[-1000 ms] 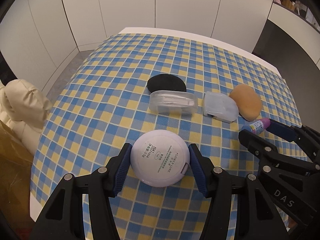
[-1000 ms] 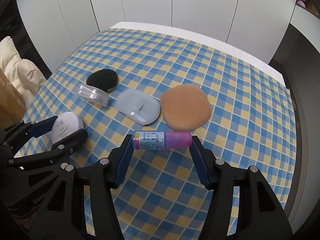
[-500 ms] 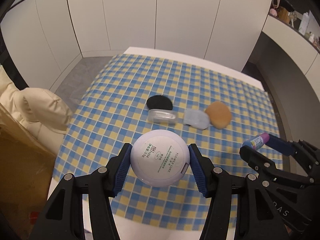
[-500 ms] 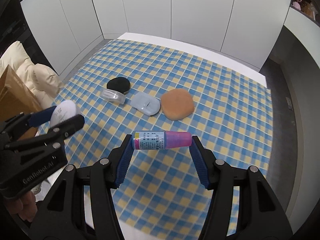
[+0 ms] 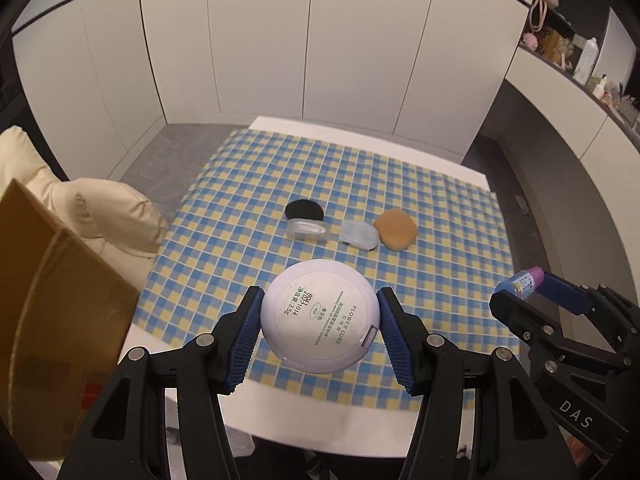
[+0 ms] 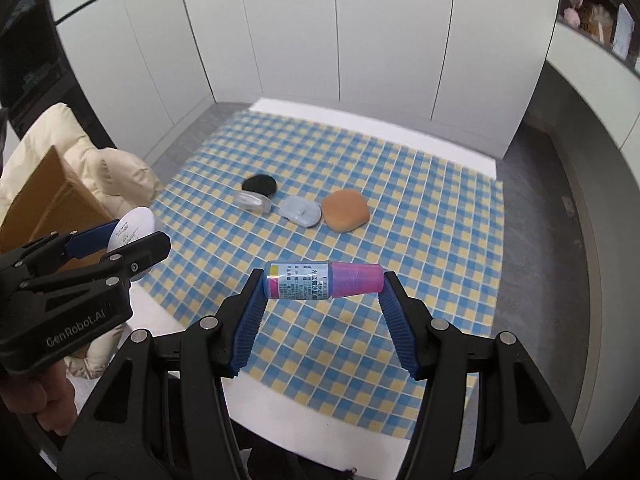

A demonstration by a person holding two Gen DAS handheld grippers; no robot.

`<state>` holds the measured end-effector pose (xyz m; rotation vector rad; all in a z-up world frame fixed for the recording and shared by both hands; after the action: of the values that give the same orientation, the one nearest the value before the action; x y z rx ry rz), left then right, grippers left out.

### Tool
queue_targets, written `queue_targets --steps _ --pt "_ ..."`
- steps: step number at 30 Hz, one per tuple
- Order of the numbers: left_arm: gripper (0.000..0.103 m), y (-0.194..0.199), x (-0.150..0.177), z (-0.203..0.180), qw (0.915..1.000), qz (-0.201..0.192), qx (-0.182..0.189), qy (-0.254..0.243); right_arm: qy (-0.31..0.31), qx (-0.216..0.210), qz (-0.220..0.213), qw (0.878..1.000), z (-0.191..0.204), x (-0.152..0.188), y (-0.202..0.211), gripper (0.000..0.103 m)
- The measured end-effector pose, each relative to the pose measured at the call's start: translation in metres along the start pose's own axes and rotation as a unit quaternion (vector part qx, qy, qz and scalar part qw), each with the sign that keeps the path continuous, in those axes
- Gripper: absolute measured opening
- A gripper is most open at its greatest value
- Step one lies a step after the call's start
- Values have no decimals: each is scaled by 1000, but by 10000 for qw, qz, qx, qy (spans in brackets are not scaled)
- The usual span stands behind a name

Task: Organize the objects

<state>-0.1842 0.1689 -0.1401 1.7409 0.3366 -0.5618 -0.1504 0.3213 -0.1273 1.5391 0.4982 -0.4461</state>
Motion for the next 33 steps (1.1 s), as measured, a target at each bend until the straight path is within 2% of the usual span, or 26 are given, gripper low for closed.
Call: queue_targets --steps 7,13,22,33 --pt "57 44 -3 -17 9992 -298 79 -261 230 116 -248 9994 7 -2 49 60" --pt "57 71 5 -27 9976 -532 136 -410 204 340 -454 9982 -4 0 80 60" --pt "57 73 5 -39 9968 -585 379 -380 173 372 -511 9979 -22 3 103 60" --pt "57 46 14 -42 9975 -382 457 -378 -54 246 -281 9993 -33 15 84 60"
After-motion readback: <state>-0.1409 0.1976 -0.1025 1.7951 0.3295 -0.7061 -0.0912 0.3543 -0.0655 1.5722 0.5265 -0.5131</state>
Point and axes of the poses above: each gripper's, at about its wrist camera, not at the fingertips, and y roughly against the way its jaws point, z to its left, x to its underside, the point moved 9 cm from there along -y, roughly the way its jaws point, and after that the axes turned 9 degrees about y, right-handed, at the moved point
